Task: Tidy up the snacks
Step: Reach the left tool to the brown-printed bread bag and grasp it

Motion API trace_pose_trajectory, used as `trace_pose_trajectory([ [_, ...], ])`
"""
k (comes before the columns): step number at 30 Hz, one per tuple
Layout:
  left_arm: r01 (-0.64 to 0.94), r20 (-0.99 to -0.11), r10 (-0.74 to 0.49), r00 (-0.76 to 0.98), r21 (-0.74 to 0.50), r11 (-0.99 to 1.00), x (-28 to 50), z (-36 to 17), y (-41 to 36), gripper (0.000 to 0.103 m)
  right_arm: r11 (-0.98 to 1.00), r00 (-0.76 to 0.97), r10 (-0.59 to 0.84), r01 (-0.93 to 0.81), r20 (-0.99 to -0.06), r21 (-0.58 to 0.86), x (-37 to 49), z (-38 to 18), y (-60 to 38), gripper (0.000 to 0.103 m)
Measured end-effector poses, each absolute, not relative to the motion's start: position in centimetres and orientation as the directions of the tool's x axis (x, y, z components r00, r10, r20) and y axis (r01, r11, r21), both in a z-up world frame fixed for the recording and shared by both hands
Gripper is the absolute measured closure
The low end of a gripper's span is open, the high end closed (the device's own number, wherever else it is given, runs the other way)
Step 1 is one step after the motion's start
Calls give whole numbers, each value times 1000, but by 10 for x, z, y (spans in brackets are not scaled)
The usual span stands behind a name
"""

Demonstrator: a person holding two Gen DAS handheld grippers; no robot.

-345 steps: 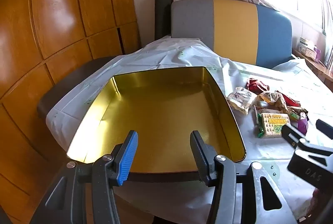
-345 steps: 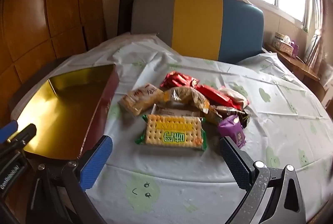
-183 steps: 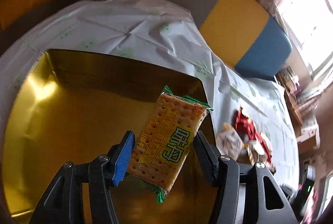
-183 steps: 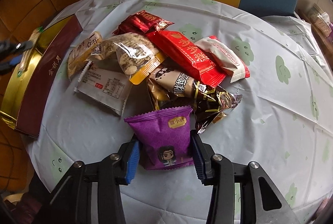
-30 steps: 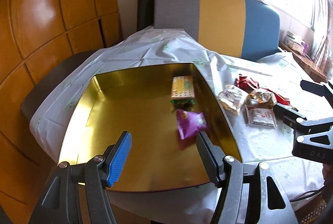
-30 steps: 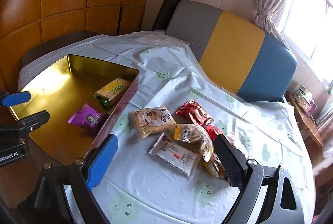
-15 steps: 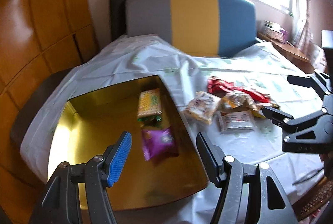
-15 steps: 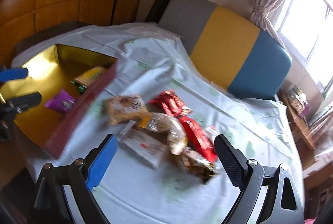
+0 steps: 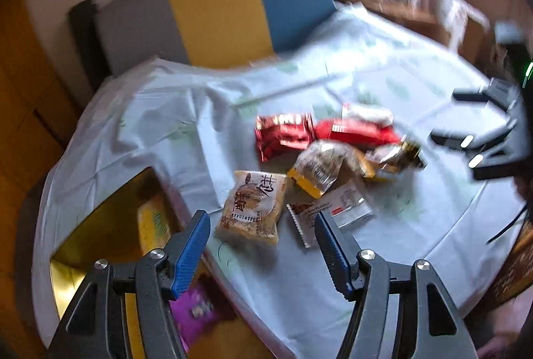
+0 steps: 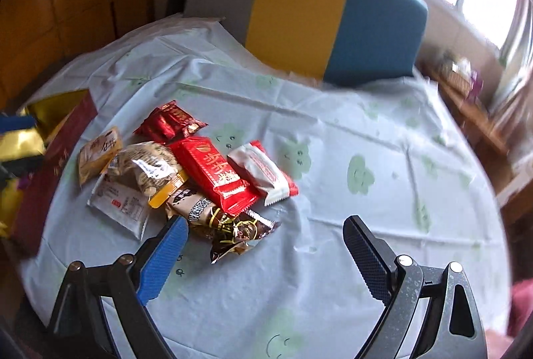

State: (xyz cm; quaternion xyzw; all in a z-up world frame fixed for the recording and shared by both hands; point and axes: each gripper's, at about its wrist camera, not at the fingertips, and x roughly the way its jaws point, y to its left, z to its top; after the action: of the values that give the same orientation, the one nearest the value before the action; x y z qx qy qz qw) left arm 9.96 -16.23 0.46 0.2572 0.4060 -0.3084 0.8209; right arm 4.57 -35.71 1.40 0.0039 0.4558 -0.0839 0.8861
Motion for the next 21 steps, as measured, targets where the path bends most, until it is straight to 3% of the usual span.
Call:
trace_pose_trajectory([
  [7, 750, -892, -215, 399, 182, 636, 141, -33, -184, 27, 990, 581, -80, 142, -810, 4, 47, 18, -358, 8],
  [16, 768, -931, -171, 321, 150, 623, 173, -64, -195, 26, 978, 583, -27, 182, -812, 99, 47, 22, -371, 8],
  [18, 766, -935, -174, 308, 135, 628, 175, -69, -197, 29, 977, 582, -30, 188, -813, 98, 48, 22, -372, 7],
  [19, 767, -938, -181, 295, 120, 631, 175, -71, -198, 40, 978, 584, -33, 187, -811, 95, 48, 22, -372, 7],
  [21, 763, -931, -179, 317, 138, 631, 172, -70, -201, 42, 979, 585, -39, 185, -810, 86, 48, 22, -371, 7],
])
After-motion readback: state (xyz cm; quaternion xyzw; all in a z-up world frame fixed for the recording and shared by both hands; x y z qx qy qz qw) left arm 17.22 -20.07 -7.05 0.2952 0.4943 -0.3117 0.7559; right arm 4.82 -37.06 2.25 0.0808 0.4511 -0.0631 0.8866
